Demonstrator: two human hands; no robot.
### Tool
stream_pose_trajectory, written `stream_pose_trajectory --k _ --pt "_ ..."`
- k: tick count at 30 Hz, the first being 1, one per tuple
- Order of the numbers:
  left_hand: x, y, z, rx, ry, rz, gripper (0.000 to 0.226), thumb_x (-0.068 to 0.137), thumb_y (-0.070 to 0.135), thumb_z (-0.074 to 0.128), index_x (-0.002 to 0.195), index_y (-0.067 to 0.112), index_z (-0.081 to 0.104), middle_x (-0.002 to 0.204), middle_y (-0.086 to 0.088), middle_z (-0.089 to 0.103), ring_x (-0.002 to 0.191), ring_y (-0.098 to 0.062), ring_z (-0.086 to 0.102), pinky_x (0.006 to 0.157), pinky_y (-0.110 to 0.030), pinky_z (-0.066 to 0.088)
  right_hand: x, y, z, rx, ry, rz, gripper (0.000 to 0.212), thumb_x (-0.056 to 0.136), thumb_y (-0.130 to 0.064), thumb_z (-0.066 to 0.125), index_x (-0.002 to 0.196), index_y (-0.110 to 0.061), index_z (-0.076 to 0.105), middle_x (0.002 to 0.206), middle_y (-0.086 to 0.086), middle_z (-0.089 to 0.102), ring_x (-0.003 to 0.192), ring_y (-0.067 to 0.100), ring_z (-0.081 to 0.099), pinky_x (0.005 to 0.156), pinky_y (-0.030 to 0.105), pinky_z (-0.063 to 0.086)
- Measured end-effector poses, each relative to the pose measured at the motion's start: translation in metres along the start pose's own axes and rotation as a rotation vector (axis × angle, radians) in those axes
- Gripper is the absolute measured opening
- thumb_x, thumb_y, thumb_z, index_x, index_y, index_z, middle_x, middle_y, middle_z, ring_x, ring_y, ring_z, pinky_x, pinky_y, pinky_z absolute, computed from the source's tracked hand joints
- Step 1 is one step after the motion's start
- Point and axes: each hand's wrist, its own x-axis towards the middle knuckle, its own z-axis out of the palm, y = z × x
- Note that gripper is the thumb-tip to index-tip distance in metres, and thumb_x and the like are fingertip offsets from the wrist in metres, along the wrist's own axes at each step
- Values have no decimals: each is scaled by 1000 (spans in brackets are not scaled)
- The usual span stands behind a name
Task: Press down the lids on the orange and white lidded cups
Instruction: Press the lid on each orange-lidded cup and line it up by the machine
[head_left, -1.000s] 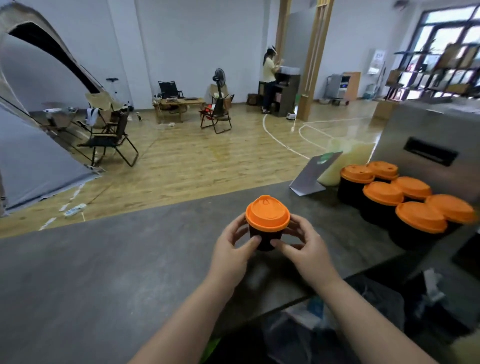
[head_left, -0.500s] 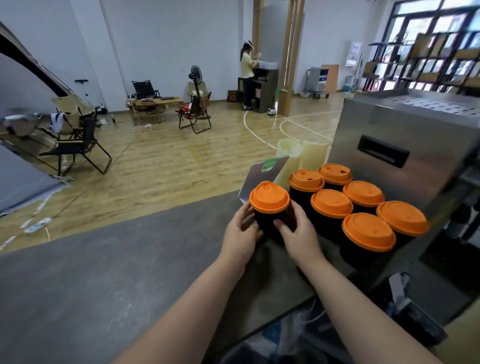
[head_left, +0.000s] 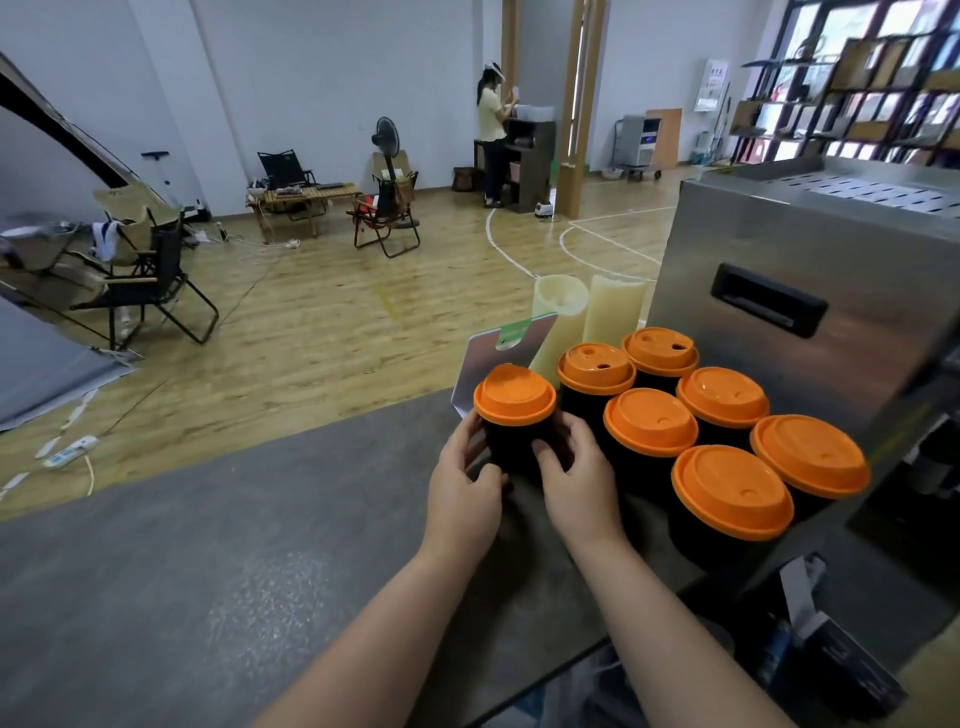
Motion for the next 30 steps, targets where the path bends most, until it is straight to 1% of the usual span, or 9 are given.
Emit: stream_pose_trajectory --k 6,9,11,14,16,19,25,28,30 --pt "-1 0 -1 -13 4 -2 65 82 1 47 122 52 53 124 24 62 118 3 58 84 -30 60 -2 1 -1 -45 28 5 36 94 -11 67 129 -17 61 123 2 68 115 18 63 92 28 49" --pt "-2 3 -2 -35 11 -26 61 87 -5 47 127 41 53 120 26 60 114 4 58 80 -26 60 -6 -1 -2 -67 67 -11 24 91 -10 71 113 -15 65 110 1 70 102 17 65 87 31 52" --pt "-3 8 -7 -75 22 -98 53 91 -6 46 131 28 54 123 14 59 114 -2 58 81 -26 59 -10 -3 -3 -84 105 -53 13 89 -11 73 96 -16 64 94 -1 69 89 16 65 77 29 52" --pt "-7 17 -32 -165 -10 -250 34 96 -5 47 118 15 62 119 -2 64 106 -14 64 72 -26 60 -21 -9 -5 -107 100 -127 15 90 -16 72 80 -21 61 77 -6 66 76 8 62 65 21 46" --pt "-17 22 -67 -195 -55 -279 33 95 -5 49 117 15 62 100 -6 71 81 -13 70 61 -25 58 -36 -16 1 -92 60 -141 20 91 -17 71 75 -23 61 70 -4 66 70 8 62 62 20 46" --pt "-37 26 -141 -146 -101 -285 37 94 -3 52 119 24 56 73 -4 71 59 -14 63 50 -29 53 -66 -37 31 -64 -66 -146 18 91 -18 69 75 -22 63 68 -1 67 66 14 64 64 33 51" --pt "-90 41 -310 52 -36 -259 23 98 -3 49 108 9 65 68 1 69 54 -8 60 48 -23 48 -136 -109 144 30 -309 -190 17 91 -14 67 77 -22 65 71 2 69 70 23 67 68 43 55" --pt "-127 52 -392 68 50 -268 23 99 -2 47 102 9 67 74 -3 67 57 -8 61 53 -23 47 -183 -146 209 66 -422 -195 17 92 -12 67 78 -22 65 72 2 70 69 21 67 68 37 55" --pt "-153 58 -443 74 105 -270 22 100 -2 46 103 7 66 76 -4 66 59 -10 60 53 -22 47 -216 -170 251 74 -497 -205 18 93 -12 66 78 -23 65 72 0 71 68 15 68 64 27 54"
